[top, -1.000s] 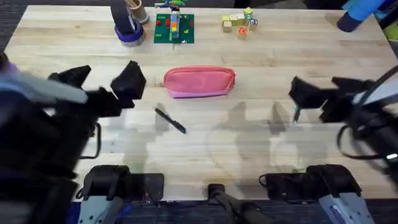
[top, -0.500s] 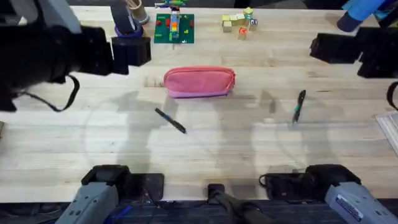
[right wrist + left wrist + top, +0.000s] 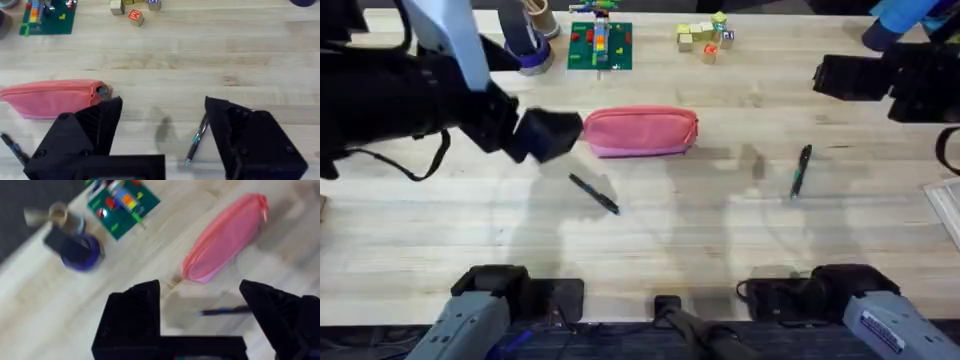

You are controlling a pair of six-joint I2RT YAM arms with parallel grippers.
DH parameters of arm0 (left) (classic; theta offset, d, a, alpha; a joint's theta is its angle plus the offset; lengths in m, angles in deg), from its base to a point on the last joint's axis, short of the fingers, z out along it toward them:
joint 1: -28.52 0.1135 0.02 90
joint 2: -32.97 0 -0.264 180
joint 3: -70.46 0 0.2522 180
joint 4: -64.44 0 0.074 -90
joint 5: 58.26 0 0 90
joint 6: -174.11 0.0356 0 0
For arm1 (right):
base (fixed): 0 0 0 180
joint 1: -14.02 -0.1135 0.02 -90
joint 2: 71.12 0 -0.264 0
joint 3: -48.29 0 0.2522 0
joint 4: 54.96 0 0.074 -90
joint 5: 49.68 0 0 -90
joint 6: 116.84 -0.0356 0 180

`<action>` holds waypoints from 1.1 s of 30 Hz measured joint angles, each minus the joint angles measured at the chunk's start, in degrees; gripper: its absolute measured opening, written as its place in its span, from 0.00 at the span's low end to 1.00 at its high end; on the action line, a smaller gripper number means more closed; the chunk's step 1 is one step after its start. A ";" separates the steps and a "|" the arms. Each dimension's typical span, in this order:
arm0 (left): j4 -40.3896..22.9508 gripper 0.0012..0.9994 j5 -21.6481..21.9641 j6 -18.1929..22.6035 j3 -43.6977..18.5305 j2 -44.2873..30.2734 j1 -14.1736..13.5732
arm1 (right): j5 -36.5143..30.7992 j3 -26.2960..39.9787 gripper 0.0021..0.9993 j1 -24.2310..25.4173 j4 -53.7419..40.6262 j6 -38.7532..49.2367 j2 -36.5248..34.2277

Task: Unzip the bag, pick up the pens from the table one at a time and place them inside, then zip the bag closed.

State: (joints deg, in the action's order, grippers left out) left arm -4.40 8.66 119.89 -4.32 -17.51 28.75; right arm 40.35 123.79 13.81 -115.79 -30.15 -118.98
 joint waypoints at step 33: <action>-3.36 0.99 -15.29 36.84 0.00 -20.66 5.46 | 0.00 0.00 1.00 0.00 0.02 0.00 0.00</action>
State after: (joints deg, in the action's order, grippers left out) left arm -7.76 -6.62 156.74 -4.32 -38.17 34.21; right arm 40.35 123.79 13.81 -115.78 -30.15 -118.98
